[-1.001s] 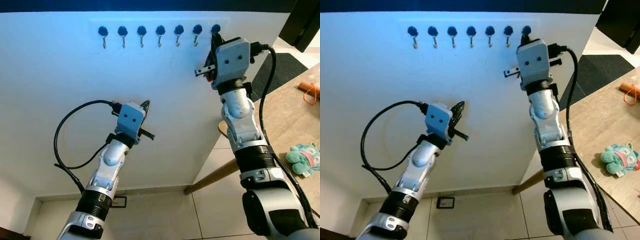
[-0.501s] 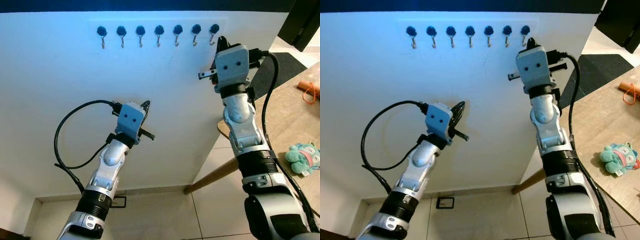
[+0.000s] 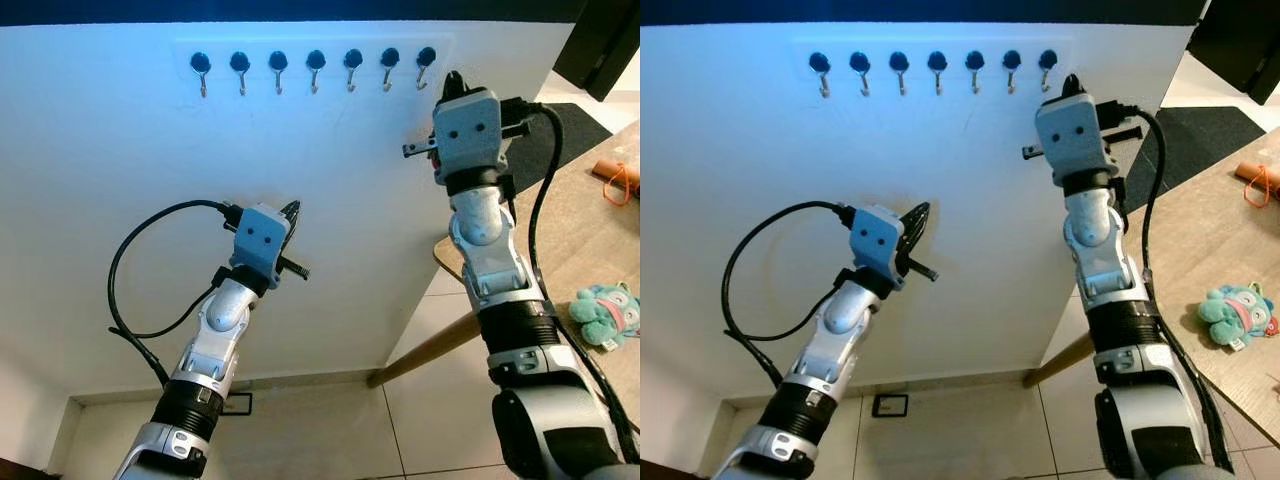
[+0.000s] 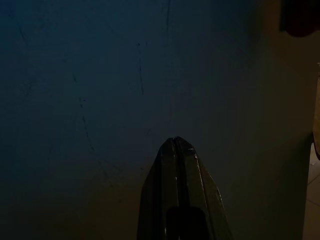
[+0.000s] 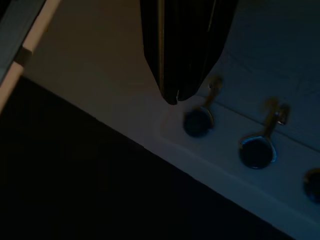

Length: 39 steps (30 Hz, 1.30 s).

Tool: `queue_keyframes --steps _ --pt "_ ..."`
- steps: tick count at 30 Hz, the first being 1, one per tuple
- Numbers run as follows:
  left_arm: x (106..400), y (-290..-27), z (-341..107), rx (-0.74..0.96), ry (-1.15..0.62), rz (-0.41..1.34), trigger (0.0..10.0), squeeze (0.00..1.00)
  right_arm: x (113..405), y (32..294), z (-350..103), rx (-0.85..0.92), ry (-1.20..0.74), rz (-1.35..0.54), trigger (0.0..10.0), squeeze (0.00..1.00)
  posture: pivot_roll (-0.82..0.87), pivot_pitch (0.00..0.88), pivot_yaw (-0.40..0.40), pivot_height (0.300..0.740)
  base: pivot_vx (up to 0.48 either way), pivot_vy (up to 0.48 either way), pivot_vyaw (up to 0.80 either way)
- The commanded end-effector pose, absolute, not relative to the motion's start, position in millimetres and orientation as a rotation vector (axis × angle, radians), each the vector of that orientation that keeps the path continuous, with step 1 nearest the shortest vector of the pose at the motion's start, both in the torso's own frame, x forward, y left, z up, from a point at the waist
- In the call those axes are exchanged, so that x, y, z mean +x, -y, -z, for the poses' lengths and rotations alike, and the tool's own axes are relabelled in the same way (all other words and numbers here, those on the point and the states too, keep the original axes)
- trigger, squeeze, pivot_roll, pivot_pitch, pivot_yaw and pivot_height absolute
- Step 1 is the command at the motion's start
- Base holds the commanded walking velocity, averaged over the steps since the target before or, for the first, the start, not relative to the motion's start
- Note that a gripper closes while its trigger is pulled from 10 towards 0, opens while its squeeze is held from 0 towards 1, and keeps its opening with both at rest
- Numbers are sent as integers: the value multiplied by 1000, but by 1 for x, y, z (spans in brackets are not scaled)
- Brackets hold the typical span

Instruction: Hang keys on a hook

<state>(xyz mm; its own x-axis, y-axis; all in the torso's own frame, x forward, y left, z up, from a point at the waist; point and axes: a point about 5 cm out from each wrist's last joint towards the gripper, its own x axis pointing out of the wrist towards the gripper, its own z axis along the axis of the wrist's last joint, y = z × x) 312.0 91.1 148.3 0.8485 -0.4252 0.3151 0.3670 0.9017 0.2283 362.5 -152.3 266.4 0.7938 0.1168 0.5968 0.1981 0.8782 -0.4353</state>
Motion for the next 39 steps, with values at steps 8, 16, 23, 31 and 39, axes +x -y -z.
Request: queue_keyframes --steps 8,16,23,31,39 --pt "311 -86 -147 147 365 431 10000 0 365 131 -267 -554 665 -94 10000 0 59 39 -39 740 0 0 0" --pt "311 -86 -147 146 364 430 10000 0 366 127 -266 -576 669 -106 10000 0 60 36 -41 740 0 0 0" --pt "312 -85 -149 144 369 433 10000 0 368 132 -268 -601 661 -87 10000 0 58 37 -39 740 0 0 0" --pt "312 -84 -149 141 369 438 10000 0 374 136 -267 -656 613 -84 10000 0 54 39 -35 740 0 0 0" --pt "313 -84 -149 140 369 435 10000 0 378 138 -263 -682 577 -102 10000 0 56 41 -37 740 0 0 0"
